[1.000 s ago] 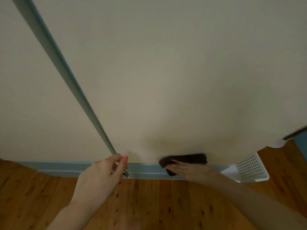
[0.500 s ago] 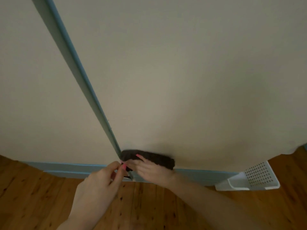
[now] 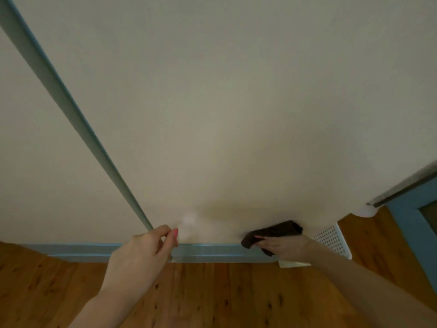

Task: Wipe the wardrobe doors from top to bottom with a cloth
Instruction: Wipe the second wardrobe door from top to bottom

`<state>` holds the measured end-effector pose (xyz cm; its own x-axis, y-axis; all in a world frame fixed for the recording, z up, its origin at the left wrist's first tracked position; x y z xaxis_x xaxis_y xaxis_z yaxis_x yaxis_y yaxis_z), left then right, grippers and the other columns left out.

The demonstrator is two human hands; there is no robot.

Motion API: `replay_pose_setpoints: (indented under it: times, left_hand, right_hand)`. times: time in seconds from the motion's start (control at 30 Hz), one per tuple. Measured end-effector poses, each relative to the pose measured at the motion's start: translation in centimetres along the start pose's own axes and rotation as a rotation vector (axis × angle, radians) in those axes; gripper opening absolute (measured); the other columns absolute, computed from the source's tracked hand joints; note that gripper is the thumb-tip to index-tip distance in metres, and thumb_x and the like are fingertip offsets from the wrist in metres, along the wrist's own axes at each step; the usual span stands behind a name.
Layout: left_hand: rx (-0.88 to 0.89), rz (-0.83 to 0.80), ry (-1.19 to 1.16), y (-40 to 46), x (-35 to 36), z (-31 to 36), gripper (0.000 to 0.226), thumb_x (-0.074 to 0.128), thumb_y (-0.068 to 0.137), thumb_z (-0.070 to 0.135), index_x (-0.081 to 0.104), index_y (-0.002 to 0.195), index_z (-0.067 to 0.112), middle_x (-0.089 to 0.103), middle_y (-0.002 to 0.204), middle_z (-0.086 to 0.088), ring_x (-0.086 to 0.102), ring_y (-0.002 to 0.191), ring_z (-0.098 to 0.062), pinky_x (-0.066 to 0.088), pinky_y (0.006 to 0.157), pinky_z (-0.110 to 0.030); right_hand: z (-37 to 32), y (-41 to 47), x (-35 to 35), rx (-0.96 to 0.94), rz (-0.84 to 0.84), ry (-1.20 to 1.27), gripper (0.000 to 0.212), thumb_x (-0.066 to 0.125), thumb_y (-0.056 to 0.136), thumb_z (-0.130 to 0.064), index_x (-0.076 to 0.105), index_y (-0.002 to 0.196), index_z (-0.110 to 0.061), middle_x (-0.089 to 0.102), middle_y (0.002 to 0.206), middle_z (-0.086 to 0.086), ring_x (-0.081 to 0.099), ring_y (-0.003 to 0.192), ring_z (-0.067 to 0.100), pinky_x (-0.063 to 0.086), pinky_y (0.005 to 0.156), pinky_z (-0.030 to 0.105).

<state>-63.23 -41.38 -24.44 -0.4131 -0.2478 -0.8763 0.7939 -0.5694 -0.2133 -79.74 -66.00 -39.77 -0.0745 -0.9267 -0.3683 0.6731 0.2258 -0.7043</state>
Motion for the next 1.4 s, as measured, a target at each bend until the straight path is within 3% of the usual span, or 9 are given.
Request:
replay_pose_setpoints:
  times: [0.1, 0.2, 0.37, 0.43, 0.6, 0.7, 0.87, 1.03, 1.4]
  left_hand:
    - [0.043, 0.019, 0.014, -0.5, -2.4, 3.2, 0.036, 0.030, 0.093, 0.054, 0.056, 0.078, 0.035, 0.068, 0.065, 0.012, 0.065, 0.070, -0.005, 0.055, 0.069, -0.032]
    - [0.060, 0.040, 0.039, -1.1, -5.3, 6.3, 0.038, 0.028, 0.094, 0.054, 0.057, 0.080, 0.035, 0.068, 0.068, 0.014, 0.065, 0.071, -0.006, 0.054, 0.070, -0.030]
    - [0.088, 0.071, 0.010, -2.4, -12.1, 12.1, 0.038, 0.027, 0.094, 0.053, 0.059, 0.084, 0.035, 0.067, 0.073, 0.014, 0.064, 0.074, -0.010, 0.052, 0.071, -0.031]
    - [0.104, 0.112, 0.005, -2.9, -15.5, 14.4, 0.039, 0.027, 0.094, 0.053, 0.060, 0.085, 0.034, 0.069, 0.076, 0.011, 0.066, 0.078, -0.015, 0.052, 0.073, -0.033]
    - [0.151, 0.219, 0.035, -5.0, -25.2, 20.3, 0.038, 0.033, 0.094, 0.050, 0.063, 0.086, 0.029, 0.072, 0.083, 0.006, 0.066, 0.088, -0.023, 0.048, 0.074, -0.033]
    - [0.178, 0.268, 0.043, -6.4, -30.7, 23.2, 0.038, 0.032, 0.093, 0.053, 0.062, 0.085, 0.031, 0.072, 0.082, 0.005, 0.066, 0.088, -0.025, 0.050, 0.078, -0.035]
    - [0.297, 0.433, 0.038, -10.2, -39.9, 29.2, 0.037, 0.034, 0.094, 0.051, 0.063, 0.087, 0.029, 0.071, 0.074, 0.008, 0.064, 0.079, -0.017, 0.045, 0.064, -0.027]
    - [0.406, 0.627, 0.021, -13.8, -47.6, 34.3, 0.038, 0.035, 0.095, 0.050, 0.063, 0.083, 0.026, 0.071, 0.069, 0.007, 0.058, 0.061, -0.008, 0.037, 0.055, -0.019]
    - [0.448, 0.782, -0.042, -16.1, -56.4, 36.7, 0.037, 0.034, 0.095, 0.048, 0.063, 0.083, 0.029, 0.069, 0.069, 0.009, 0.062, 0.063, -0.007, 0.046, 0.065, -0.027]
  right_hand:
    - [-0.9, -5.7, 2.8, -0.263, -0.024, 0.008, 0.041, 0.042, 0.097, -0.002, 0.035, 0.133, 0.015, 0.006, 0.156, 0.016, -0.004, 0.145, 0.025, 0.006, 0.119, 0.036]
    - [1.0, -10.4, 3.4, -0.210, -0.115, 0.143, 0.038, 0.045, 0.095, -0.002, 0.042, 0.130, 0.013, 0.009, 0.155, 0.020, -0.006, 0.145, 0.027, -0.006, 0.117, 0.036]
    - [8.6, -19.5, 0.8, -0.085, -0.059, 0.117, 0.044, 0.059, 0.084, -0.001, 0.051, 0.128, 0.002, 0.022, 0.153, 0.017, 0.001, 0.145, 0.029, -0.021, 0.104, 0.045]
    - [11.8, -23.0, -1.0, -0.099, -0.027, 0.113, 0.046, 0.060, 0.082, 0.001, 0.052, 0.127, 0.002, 0.027, 0.152, 0.016, 0.006, 0.145, 0.029, -0.019, 0.108, 0.046]
    - [20.3, -32.6, -6.8, -0.016, 0.241, 0.039, 0.030, 0.062, 0.084, -0.021, 0.068, 0.112, -0.011, 0.052, 0.138, 0.006, 0.032, 0.139, 0.023, -0.012, 0.113, 0.054]
    - [25.9, -38.7, -11.0, 0.020, 0.404, 0.017, 0.025, 0.073, 0.075, -0.024, 0.075, 0.098, -0.016, 0.063, 0.125, 0.001, 0.047, 0.129, 0.019, -0.002, 0.114, 0.050]
    - [34.7, -48.7, -16.2, 0.072, 0.491, -0.133, 0.032, 0.053, 0.089, -0.014, 0.064, 0.119, -0.013, 0.052, 0.138, 0.007, 0.036, 0.136, 0.026, 0.011, 0.113, 0.055]
    - [42.7, -57.4, -21.3, 0.265, 0.560, -0.267, 0.046, 0.035, 0.091, -0.008, 0.051, 0.134, -0.014, 0.042, 0.146, 0.006, 0.030, 0.140, 0.027, 0.019, 0.111, 0.056]
    - [53.5, -66.0, -31.1, 0.789, 0.793, -0.414, 0.052, 0.040, 0.088, -0.003, 0.047, 0.139, -0.015, 0.039, 0.148, 0.004, 0.030, 0.139, 0.031, 0.025, 0.110, 0.058]
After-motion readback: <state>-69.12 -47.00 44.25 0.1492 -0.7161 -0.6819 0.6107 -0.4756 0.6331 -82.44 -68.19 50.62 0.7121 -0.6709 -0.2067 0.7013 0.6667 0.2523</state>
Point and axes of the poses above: each hand's wrist, its own y-axis towards the middle knuckle, its own x-axis out of the palm, z = x × y, the point moved 7 cm from there along y, towards the middle knuckle
